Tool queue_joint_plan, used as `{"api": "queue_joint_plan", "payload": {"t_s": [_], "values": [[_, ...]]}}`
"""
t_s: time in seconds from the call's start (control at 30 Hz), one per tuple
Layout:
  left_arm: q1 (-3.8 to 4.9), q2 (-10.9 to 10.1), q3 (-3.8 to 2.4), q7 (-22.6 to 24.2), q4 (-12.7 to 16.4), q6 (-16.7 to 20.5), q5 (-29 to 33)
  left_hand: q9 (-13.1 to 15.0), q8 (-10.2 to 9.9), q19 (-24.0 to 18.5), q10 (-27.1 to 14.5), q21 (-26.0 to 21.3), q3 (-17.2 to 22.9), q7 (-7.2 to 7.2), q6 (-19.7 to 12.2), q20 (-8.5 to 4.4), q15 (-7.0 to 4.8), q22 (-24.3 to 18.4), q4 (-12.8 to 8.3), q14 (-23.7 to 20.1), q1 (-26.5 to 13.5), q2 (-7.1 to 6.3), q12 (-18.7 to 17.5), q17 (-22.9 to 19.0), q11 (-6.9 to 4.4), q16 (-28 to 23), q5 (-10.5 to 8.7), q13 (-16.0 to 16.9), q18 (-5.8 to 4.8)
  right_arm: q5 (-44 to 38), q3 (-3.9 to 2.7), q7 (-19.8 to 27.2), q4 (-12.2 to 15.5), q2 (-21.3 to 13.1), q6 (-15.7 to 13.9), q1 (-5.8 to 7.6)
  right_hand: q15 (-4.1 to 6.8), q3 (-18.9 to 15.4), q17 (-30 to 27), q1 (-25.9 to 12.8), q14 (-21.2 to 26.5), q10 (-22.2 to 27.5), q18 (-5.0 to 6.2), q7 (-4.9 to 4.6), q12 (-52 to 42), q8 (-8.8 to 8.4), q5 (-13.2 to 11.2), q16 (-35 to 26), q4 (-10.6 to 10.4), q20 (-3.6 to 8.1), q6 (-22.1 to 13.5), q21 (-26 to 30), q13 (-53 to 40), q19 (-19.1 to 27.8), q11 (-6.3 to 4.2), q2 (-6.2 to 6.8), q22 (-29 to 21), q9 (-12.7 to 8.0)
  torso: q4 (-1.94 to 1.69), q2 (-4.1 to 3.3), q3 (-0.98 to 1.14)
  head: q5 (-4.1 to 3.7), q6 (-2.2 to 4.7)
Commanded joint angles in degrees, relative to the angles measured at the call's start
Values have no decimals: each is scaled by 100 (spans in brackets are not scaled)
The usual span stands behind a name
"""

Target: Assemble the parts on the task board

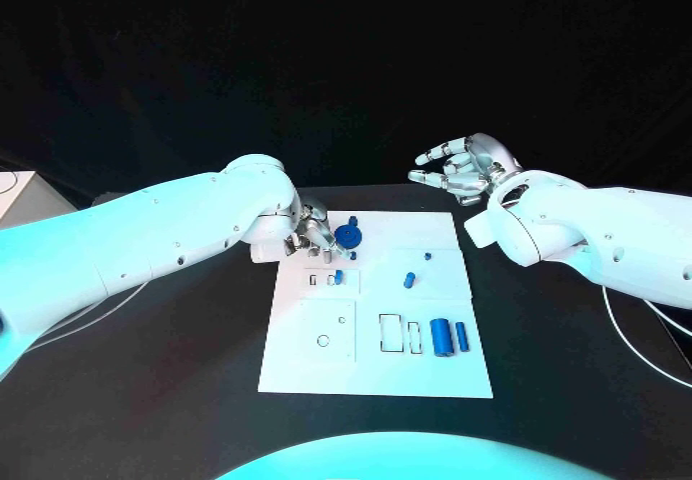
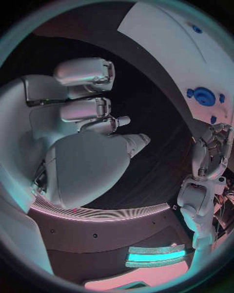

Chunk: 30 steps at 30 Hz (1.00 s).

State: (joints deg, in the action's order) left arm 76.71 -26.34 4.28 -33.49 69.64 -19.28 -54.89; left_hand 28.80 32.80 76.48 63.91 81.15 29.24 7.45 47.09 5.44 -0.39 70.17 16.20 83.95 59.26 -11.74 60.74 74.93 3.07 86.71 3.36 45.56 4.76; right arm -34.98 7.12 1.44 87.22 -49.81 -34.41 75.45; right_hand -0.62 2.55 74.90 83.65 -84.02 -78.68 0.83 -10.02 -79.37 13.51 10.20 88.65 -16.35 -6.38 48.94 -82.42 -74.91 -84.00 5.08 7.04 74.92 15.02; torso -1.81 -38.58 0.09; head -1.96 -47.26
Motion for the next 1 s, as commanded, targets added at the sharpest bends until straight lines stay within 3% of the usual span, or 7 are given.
{"api": "queue_joint_plan", "payload": {"t_s": [0.03,0.17,0.5,1.0], "values": [[-1,72,17,-2,-50,-245,-4,11,-19,34,12,19,-26,-9,-25,6,-7,5,-2,298,13,67,34,780,-1,39,-25,-3,-38,-50,-2,-10,-7,19,109,1,-2,20,1190,-62,-509,31,107,9,22,16,24,-18,-24,-2,-38,28,-415,-278,1,15,982,-3,4,-14,3,2,-13],[-14,134,44,14,-124,-272,8,15,-19,37,14,22,-27,-9,-25,6,-7,11,-5,298,21,72,39,782,-2,40,-26,4,-39,-60,-2,-11,-16,36,112,0,-2,20,1184,-65,-507,45,109,9,35,15,25,-22,-23,-2,-42,37,-402,-274,1,14,976,-3,19,-18,4,-2,-27],[-32,190,97,45,-242,-333,31,46,-15,40,12,29,-32,-12,-14,6,-8,21,-26,303,80,104,56,796,-4,46,-24,20,-41,-77,-2,-16,-25,43,112,0,-2,21,1177,-68,-505,58,112,8,47,15,26,-25,-23,-2,-46,51,-390,-269,2,13,967,-4,-5,-3,3,-29,-67],[-78,219,123,91,-270,-478,81,91,1,52,20,45,-31,-20,14,5,-11,49,-55,311,157,139,86,818,-10,55,-24,53,-46,-82,-1,-21,-48,80,131,-3,-3,21,1169,-71,-503,68,115,8,56,14,27,-29,-23,-2,-50,62,-380,-264,2,12,959,-4,-5,-12,1,-31,-92]]}}
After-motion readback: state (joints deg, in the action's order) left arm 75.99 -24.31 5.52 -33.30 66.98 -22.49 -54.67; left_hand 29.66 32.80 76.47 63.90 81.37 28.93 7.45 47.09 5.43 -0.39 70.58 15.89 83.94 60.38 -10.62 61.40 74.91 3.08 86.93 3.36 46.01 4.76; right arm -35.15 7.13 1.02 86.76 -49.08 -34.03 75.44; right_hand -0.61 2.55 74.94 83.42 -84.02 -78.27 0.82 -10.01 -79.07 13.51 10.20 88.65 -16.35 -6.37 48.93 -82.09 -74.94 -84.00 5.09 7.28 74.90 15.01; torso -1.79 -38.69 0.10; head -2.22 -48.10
